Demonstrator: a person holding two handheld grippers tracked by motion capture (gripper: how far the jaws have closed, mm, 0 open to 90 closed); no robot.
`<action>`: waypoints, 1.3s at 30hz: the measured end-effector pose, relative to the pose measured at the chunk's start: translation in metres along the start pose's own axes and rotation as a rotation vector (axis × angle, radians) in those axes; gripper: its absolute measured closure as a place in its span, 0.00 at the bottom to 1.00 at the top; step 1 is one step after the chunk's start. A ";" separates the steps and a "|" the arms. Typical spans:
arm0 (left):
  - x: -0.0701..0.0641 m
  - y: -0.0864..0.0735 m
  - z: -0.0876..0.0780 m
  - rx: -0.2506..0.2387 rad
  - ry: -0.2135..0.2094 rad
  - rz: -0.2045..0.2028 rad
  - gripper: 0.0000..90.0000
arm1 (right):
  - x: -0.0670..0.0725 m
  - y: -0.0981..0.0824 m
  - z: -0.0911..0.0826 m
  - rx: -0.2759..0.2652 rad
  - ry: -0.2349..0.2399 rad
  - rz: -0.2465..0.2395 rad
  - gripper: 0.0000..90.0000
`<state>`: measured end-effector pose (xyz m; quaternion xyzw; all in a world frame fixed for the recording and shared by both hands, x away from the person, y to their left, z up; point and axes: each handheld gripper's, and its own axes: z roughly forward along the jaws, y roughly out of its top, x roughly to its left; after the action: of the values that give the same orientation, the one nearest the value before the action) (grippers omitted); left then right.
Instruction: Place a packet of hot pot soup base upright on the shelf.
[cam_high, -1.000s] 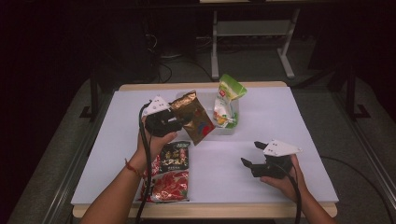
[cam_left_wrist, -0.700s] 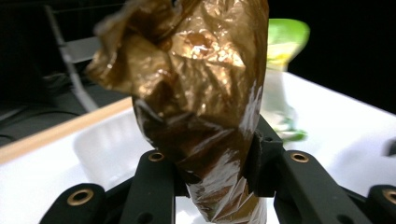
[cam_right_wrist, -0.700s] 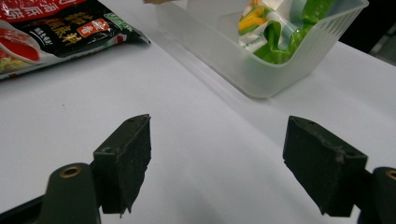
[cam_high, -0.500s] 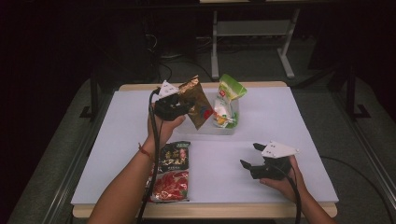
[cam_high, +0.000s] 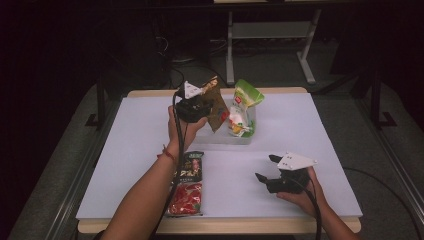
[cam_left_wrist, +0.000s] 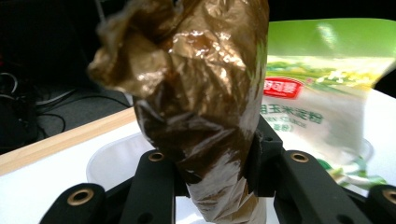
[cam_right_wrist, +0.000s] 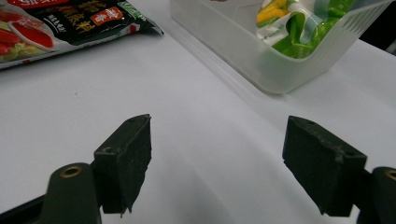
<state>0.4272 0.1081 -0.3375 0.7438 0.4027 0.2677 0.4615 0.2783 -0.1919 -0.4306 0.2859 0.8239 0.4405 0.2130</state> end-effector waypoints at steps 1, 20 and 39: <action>-0.001 0.000 0.002 0.003 0.002 -0.006 0.75 | 0.000 0.000 0.000 0.001 0.001 0.000 0.25; -0.015 -0.008 0.018 0.056 0.095 0.045 0.75 | 0.002 0.000 0.001 0.016 0.016 -0.007 0.26; -0.026 -0.032 0.031 0.081 0.010 0.036 0.75 | 0.004 0.000 0.005 0.033 0.031 -0.014 0.26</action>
<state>0.4255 0.0794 -0.3807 0.7676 0.4022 0.2632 0.4240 0.2783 -0.1864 -0.4338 0.2767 0.8364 0.4294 0.1988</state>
